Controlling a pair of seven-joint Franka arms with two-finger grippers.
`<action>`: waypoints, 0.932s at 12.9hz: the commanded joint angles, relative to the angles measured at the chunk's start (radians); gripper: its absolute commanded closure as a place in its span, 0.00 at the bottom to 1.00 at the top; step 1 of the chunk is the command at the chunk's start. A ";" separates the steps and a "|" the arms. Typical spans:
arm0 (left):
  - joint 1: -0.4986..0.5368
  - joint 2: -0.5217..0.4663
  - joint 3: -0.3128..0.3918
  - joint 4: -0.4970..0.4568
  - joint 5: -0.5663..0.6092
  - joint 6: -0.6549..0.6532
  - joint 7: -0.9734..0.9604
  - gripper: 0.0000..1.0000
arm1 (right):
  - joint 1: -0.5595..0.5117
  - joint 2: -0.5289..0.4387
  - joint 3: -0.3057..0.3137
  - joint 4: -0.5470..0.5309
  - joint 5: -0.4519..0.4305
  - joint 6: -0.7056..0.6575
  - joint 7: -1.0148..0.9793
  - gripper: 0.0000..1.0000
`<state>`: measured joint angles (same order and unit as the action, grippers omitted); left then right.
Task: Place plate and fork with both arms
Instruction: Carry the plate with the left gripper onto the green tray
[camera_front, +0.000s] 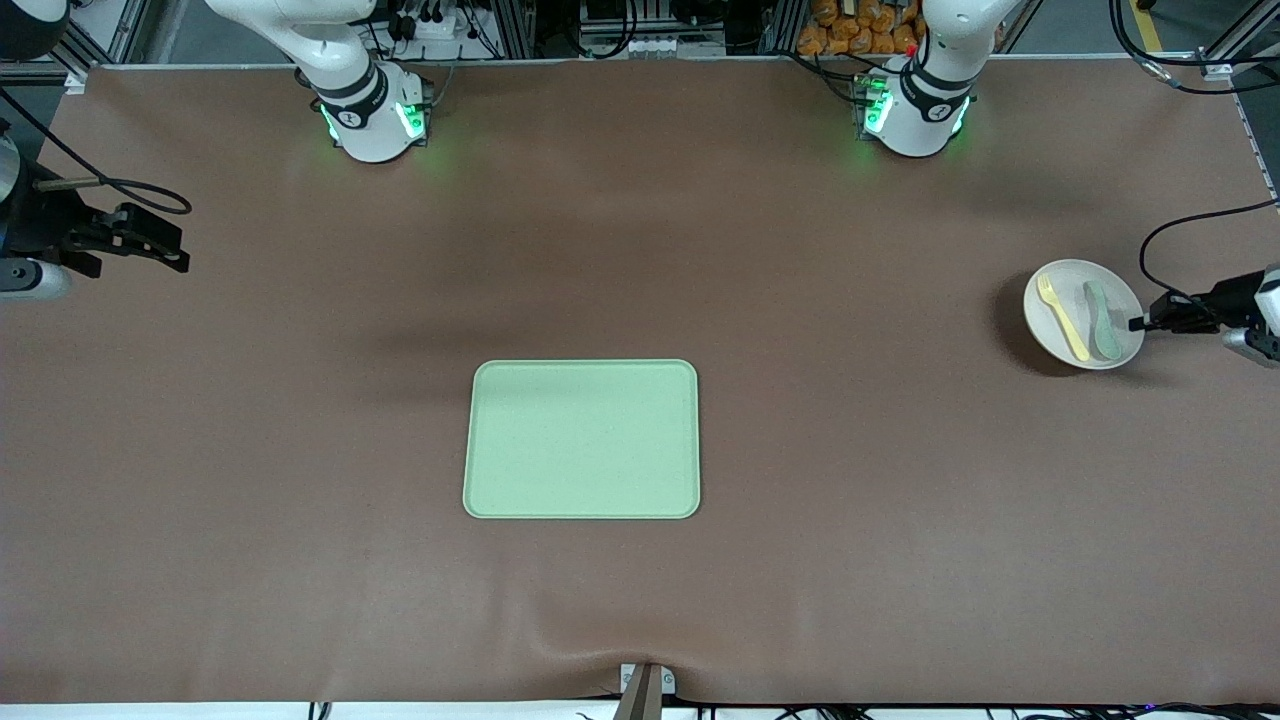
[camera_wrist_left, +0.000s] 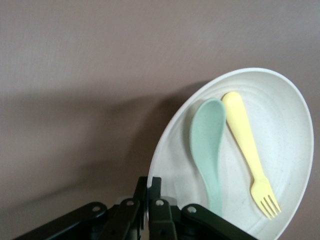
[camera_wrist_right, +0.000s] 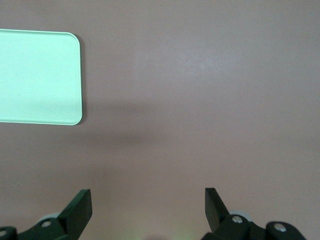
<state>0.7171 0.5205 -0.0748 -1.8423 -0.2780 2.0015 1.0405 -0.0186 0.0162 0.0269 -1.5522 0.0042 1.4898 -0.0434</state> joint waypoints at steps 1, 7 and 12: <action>-0.005 -0.010 -0.086 0.052 -0.010 -0.056 0.009 1.00 | 0.006 -0.009 -0.002 -0.006 -0.009 0.001 -0.003 0.00; -0.195 0.001 -0.158 0.161 -0.007 -0.107 -0.290 1.00 | 0.006 -0.007 -0.002 -0.006 -0.009 0.003 -0.003 0.00; -0.396 0.039 -0.158 0.247 -0.012 -0.107 -0.528 1.00 | 0.005 -0.007 -0.002 -0.017 -0.009 0.007 -0.003 0.00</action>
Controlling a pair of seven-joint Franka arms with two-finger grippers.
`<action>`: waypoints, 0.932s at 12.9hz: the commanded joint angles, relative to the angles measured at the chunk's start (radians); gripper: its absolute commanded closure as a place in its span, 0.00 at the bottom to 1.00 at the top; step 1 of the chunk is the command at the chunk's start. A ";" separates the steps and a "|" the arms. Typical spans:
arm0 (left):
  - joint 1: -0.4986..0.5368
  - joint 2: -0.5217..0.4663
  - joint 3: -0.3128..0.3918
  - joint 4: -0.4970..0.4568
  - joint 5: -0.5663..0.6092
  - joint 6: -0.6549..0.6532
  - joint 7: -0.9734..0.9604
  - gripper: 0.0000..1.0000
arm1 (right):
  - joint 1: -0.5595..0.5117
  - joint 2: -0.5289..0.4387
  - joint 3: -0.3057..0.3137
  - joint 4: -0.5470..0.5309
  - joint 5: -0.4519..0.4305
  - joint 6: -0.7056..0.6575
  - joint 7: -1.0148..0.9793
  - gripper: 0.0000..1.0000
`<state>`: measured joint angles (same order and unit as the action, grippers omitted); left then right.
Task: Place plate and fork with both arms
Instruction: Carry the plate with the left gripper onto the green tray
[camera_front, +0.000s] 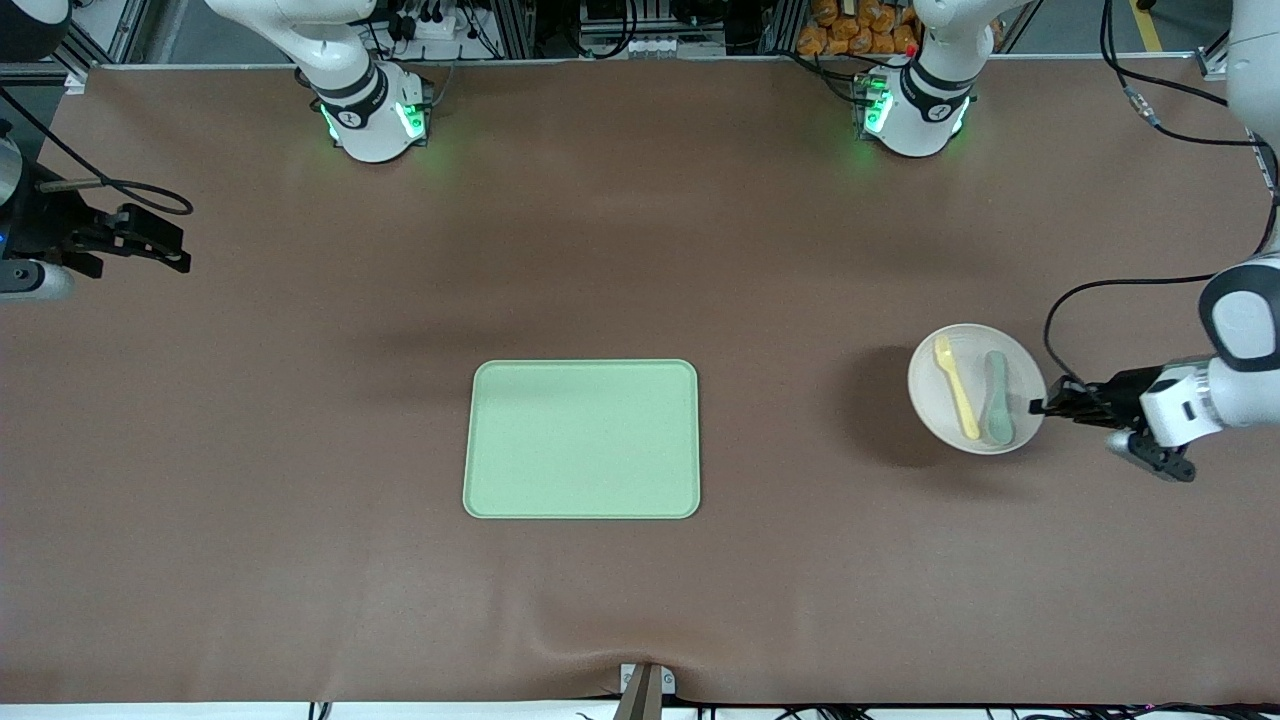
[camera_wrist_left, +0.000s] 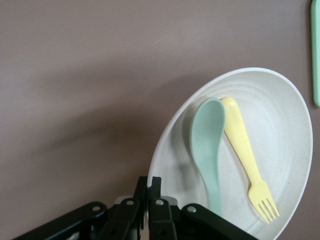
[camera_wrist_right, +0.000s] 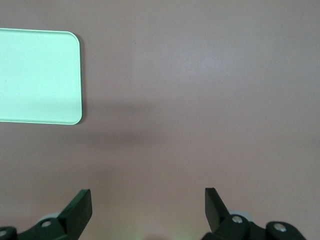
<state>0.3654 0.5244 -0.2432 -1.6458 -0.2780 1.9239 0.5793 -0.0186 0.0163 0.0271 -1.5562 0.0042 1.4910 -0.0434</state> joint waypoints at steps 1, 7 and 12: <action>-0.086 0.051 0.009 0.063 -0.012 -0.028 -0.093 1.00 | 0.006 -0.007 -0.003 -0.013 -0.009 0.006 -0.003 0.00; -0.296 0.150 0.009 0.192 -0.021 0.010 -0.289 1.00 | 0.005 -0.007 -0.003 -0.018 -0.009 0.009 -0.003 0.00; -0.469 0.160 0.009 0.193 -0.023 0.119 -0.479 1.00 | 0.006 -0.007 -0.003 -0.021 -0.009 0.011 -0.003 0.00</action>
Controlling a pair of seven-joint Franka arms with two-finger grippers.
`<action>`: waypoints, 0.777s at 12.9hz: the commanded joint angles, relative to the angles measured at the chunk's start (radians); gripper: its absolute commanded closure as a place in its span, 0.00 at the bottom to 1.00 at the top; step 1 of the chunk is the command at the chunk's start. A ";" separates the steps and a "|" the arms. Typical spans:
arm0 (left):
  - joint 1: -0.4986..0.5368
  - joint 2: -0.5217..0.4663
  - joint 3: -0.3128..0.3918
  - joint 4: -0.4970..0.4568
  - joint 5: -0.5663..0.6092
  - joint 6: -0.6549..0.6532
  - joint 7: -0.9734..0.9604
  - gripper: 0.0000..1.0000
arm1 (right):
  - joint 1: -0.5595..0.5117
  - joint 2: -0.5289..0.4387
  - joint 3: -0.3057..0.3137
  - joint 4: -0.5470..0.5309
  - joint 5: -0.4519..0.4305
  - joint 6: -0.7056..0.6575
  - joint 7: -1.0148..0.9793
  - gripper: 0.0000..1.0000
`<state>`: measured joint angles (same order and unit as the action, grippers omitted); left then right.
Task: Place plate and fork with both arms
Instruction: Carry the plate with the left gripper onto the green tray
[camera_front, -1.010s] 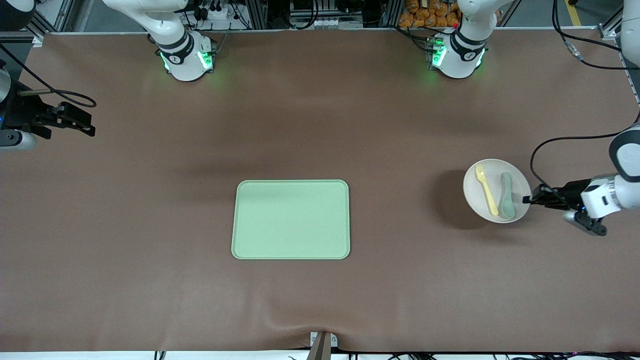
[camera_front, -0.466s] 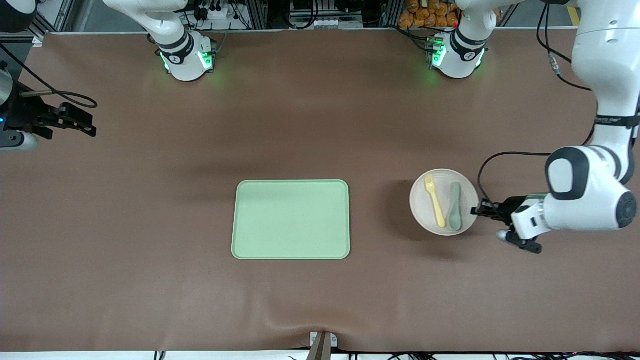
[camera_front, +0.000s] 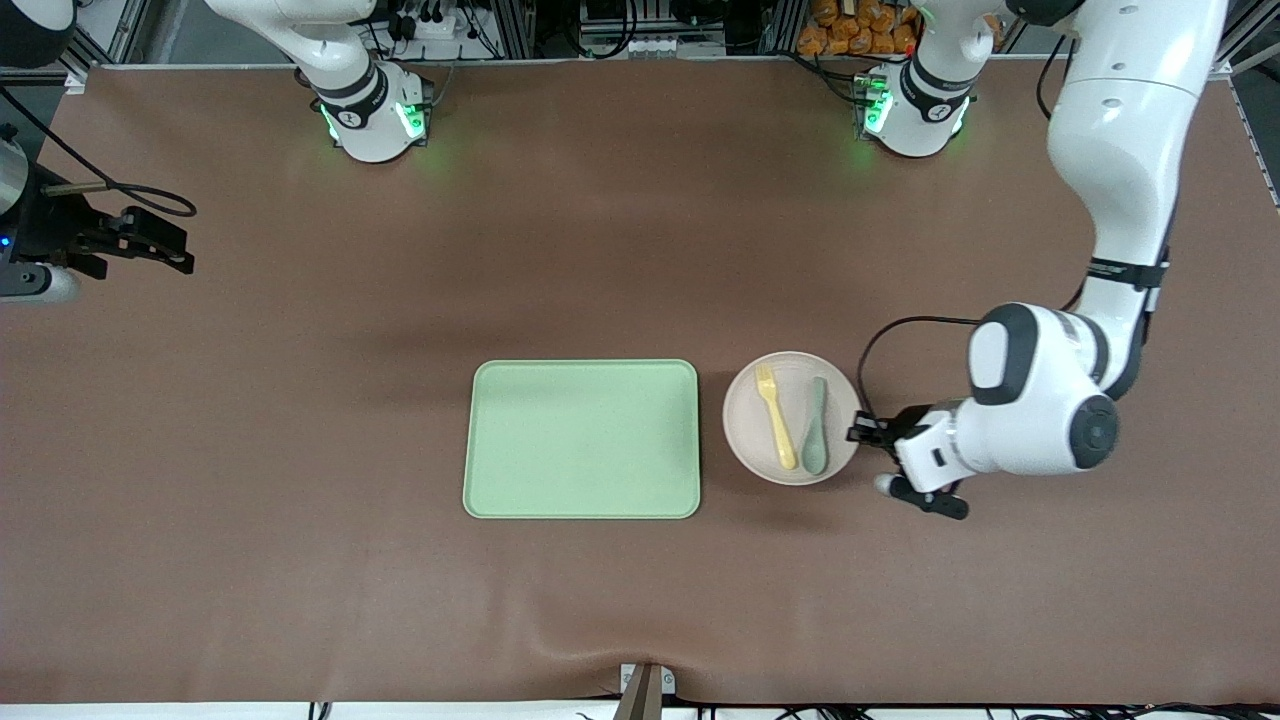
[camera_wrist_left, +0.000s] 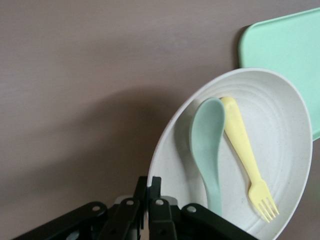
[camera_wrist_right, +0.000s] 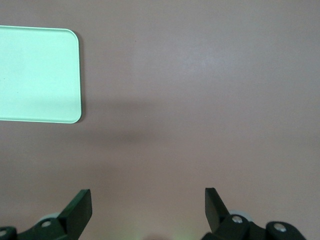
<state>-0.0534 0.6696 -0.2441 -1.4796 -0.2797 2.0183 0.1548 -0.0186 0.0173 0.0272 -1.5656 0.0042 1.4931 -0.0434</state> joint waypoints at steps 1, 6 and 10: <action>-0.077 0.027 0.009 0.033 -0.022 0.046 -0.081 1.00 | 0.006 -0.008 -0.003 -0.011 -0.009 0.009 -0.003 0.00; -0.207 0.119 0.008 0.108 -0.033 0.150 -0.201 1.00 | 0.005 -0.008 -0.003 -0.011 -0.009 0.009 -0.003 0.00; -0.275 0.203 0.009 0.153 -0.090 0.284 -0.241 1.00 | 0.005 -0.008 -0.001 -0.011 -0.009 0.007 -0.003 0.00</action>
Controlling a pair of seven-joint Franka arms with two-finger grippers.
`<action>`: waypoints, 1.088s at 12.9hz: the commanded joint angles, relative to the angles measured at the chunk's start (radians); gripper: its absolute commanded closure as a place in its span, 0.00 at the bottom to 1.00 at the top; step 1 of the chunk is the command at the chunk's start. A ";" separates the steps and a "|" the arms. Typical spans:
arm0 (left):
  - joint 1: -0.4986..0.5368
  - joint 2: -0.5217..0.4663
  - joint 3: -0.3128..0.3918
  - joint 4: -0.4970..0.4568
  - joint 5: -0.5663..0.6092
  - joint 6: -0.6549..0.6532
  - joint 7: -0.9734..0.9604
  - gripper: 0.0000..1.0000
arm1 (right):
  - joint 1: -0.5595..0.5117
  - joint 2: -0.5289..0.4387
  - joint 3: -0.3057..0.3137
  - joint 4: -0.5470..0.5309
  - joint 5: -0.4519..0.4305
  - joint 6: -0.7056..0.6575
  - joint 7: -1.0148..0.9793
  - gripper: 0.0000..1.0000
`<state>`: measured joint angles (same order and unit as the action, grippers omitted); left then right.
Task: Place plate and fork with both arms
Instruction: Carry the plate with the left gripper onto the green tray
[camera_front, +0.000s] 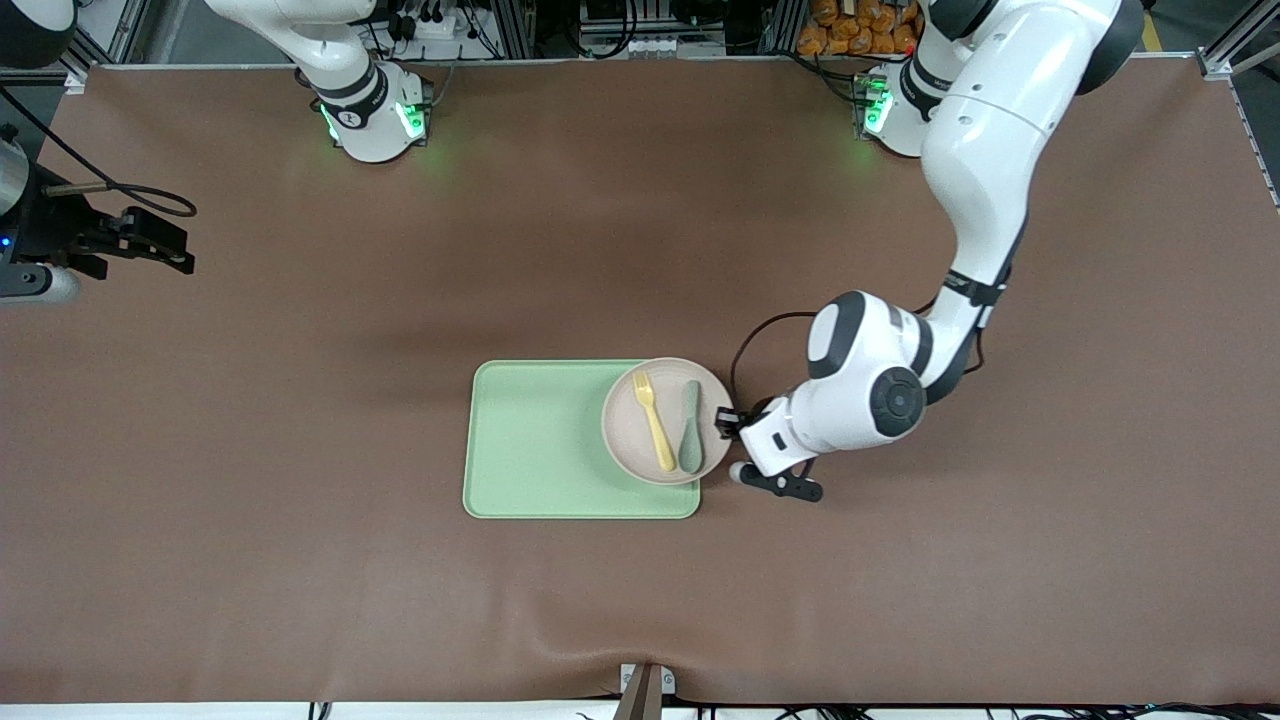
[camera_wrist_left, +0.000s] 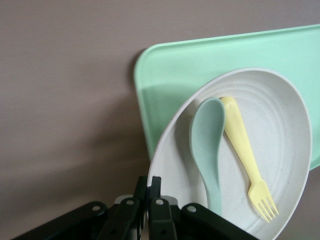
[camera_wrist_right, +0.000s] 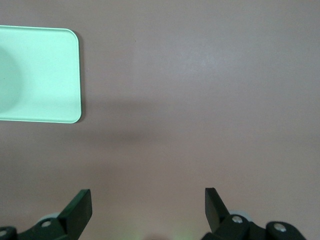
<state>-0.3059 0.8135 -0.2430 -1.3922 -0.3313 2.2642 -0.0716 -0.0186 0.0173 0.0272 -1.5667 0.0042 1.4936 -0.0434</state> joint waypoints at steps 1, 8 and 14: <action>-0.039 0.079 0.008 0.076 -0.040 0.063 -0.016 1.00 | 0.005 -0.008 -0.003 -0.010 -0.009 0.007 -0.003 0.00; -0.131 0.188 0.016 0.173 -0.080 0.188 -0.097 1.00 | 0.025 0.007 -0.001 -0.012 -0.006 0.008 -0.003 0.00; -0.177 0.223 0.027 0.176 -0.080 0.248 -0.149 1.00 | 0.074 0.050 -0.001 -0.010 -0.001 0.048 -0.001 0.00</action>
<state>-0.4539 1.0114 -0.2351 -1.2575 -0.3905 2.4931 -0.1996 0.0336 0.0581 0.0300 -1.5699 0.0049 1.5223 -0.0437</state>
